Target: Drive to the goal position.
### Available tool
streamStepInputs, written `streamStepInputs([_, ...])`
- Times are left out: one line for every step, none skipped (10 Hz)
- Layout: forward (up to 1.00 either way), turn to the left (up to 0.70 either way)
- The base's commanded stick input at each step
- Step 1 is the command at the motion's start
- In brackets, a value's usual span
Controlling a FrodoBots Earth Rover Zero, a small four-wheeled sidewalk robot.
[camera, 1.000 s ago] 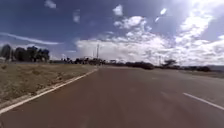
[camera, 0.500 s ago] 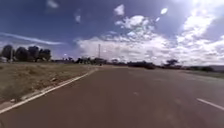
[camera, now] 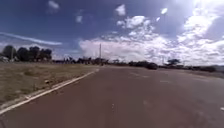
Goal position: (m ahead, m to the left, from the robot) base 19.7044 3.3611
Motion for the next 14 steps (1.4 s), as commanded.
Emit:
streamStepInputs([1.0, 0.0])
streamStepInputs([1.0, 0.0])
streamStepInputs([1.0, 0.0])
streamStepInputs([1.0, 0.0])
streamStepInputs([1.0, 0.0])
streamStepInputs([1.0, 0.0])
streamStepInputs([1.0, 0.0])
streamStepInputs([1.0, 0.0])
streamStepInputs([1.0, 0.0])
streamStepInputs([1.0, 0.0])
streamStepInputs([1.0, 0.0])
streamStepInputs([1.0, 0.0])
streamStepInputs([1.0, 0.0])
streamStepInputs([1.0, 0.0])
